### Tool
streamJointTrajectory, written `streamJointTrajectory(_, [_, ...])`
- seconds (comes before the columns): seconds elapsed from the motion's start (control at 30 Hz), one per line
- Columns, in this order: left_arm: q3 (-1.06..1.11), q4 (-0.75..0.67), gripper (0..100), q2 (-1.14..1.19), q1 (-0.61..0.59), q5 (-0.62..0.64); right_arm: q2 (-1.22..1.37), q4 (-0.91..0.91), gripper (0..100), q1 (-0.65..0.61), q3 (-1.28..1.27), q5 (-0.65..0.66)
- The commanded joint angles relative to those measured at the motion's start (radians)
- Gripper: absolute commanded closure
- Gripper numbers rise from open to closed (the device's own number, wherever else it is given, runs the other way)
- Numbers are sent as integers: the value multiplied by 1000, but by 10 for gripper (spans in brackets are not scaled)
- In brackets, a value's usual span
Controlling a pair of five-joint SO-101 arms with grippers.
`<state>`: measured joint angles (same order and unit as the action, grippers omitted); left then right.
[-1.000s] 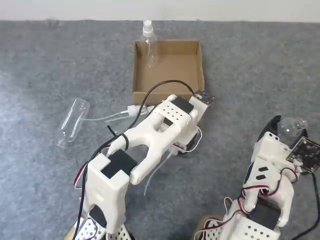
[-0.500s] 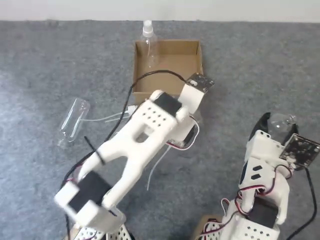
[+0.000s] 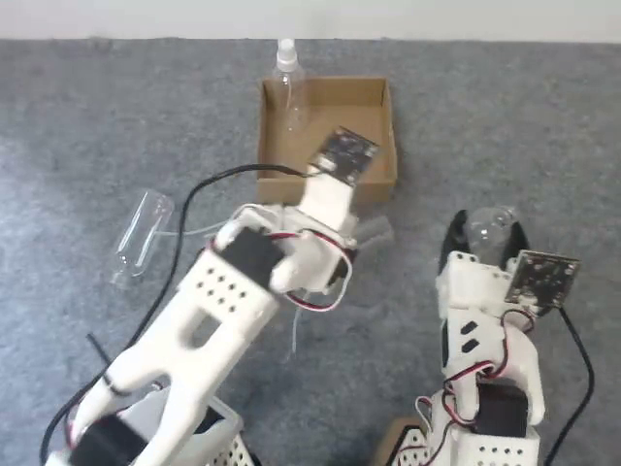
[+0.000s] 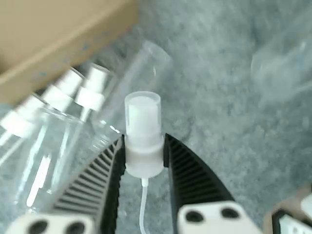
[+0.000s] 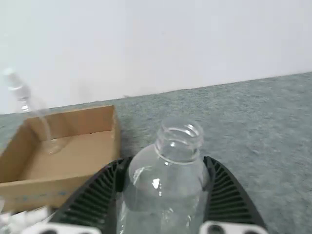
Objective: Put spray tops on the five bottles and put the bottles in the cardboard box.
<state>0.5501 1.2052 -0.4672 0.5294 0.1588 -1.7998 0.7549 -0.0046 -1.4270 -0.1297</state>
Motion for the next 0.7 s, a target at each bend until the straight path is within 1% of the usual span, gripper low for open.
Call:
streamJointTrajectory(0.0, [21, -64, 987, -138, -86, 18, -18, -19, 872, -85, 51, 2])
streamJointTrajectory(0.13, [48, -80, 987, -213, -161, 21, -18, -28, 872, -193, 21, 2])
streamJointTrajectory(0.27, [101, -124, 987, -301, -207, 21, -16, -27, 872, -323, 5, 5])
streamJointTrajectory(0.3, [111, -133, 987, -325, -219, 23, -16, -28, 872, -355, -5, 20])
streamJointTrajectory(0.37, [131, -147, 987, -373, -252, 28, -16, -28, 874, -426, -28, 92])
streamJointTrajectory(0.5, [165, -169, 987, -457, -330, 86, -16, -30, 875, -541, -77, 233])
streamJointTrajectory(0.57, [174, -169, 987, -494, -364, 95, -16, -30, 875, -578, -87, 261])
streamJointTrajectory(0.67, [193, -169, 987, -548, -400, 114, -16, -28, 875, -607, -89, 264])
